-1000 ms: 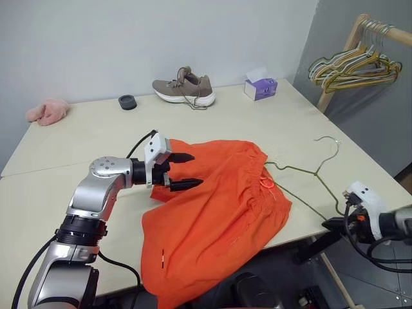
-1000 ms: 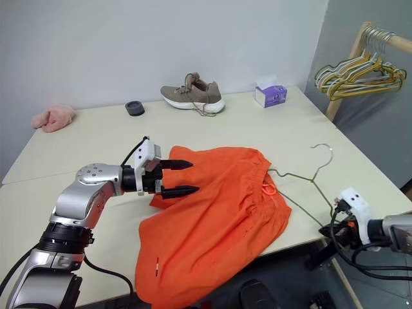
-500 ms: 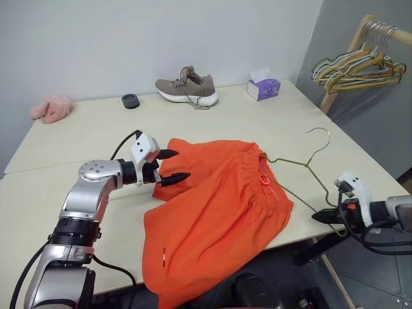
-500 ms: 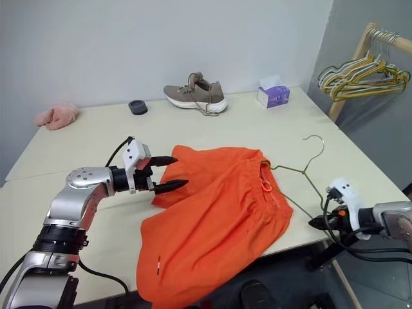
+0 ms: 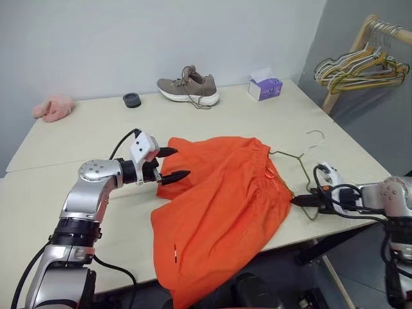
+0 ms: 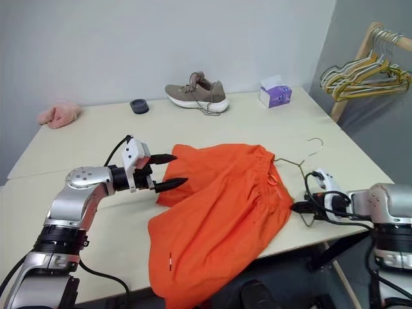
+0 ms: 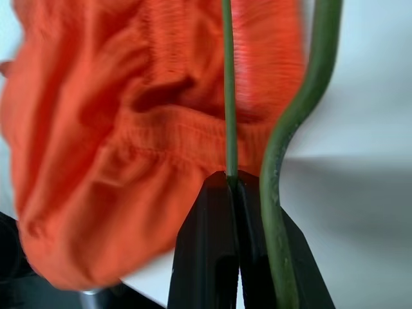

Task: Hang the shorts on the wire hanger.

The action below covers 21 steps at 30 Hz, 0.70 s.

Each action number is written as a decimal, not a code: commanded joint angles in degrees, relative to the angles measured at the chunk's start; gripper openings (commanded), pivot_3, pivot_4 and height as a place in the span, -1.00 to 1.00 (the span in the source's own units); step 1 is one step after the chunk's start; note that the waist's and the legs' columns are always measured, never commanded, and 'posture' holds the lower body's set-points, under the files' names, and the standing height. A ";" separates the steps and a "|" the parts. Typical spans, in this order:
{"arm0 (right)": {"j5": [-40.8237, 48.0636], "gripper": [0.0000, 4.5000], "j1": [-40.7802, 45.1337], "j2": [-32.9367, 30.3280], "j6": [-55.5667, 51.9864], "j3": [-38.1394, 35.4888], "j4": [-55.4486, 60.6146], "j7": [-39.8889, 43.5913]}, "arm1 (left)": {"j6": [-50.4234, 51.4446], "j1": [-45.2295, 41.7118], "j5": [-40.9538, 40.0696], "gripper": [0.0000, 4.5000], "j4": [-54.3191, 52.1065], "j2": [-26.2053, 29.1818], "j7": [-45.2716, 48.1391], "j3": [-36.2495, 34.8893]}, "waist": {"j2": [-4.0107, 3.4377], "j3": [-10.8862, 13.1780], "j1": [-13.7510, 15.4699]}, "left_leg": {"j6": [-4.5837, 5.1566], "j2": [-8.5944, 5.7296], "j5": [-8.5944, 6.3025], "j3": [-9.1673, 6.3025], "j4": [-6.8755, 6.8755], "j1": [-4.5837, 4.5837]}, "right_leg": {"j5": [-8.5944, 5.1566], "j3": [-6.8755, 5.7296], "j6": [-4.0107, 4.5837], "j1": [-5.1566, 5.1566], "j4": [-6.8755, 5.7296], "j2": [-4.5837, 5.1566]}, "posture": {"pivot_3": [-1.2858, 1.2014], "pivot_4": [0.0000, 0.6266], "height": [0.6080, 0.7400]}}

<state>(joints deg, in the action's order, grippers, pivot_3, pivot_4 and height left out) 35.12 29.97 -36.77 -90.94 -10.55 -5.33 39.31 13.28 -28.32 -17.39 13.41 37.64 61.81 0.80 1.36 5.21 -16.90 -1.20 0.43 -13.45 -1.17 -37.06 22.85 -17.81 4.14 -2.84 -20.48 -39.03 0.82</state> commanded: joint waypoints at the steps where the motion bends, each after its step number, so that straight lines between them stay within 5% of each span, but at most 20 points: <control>1: 1.48 -1.00 2.06 -0.39 1.79 0.22 3.19 0.50 | -0.68 -0.46 -0.30 0.98 -1.76 -0.09 -0.61 -1.31 | -0.01 -0.01 0.22 | 0.00 0.00 0.00 -0.01 0.00 0.01 | 0.00 -0.02 0.01 -0.01 0.00 0.00 | -0.19 -0.85 1.00; 8: -0.36 -1.00 -1.20 -6.68 11.80 11.30 10.10 5.71 | -1.00 -1.00 -0.31 0.98 -0.93 -0.39 -1.61 -1.90 | -0.01 -0.01 1.26 | 0.00 -0.03 -0.01 -0.04 0.02 0.09 | -0.03 -0.06 -0.05 -0.05 0.04 0.01 | -0.18 -0.86 1.00; 21: -13.95 -1.00 -0.09 -8.41 39.85 20.43 15.97 6.84 | 2.16 -5.83 -2.73 0.98 2.23 -0.71 -4.61 -6.52 | 0.00 -0.01 1.25 | 0.00 -0.01 0.00 -0.08 0.01 0.08 | -0.08 -0.09 -0.15 -0.08 0.01 0.16 | -0.18 -0.90 1.00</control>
<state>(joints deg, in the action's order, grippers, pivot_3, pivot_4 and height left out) 23.25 28.70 -44.17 -55.52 9.11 7.56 45.12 15.88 -31.57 -18.53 15.36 36.25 57.83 -3.02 1.36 5.20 -15.65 -1.20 0.42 -13.45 -1.26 -37.06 22.93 -17.89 4.03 -3.00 -20.55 -39.01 1.01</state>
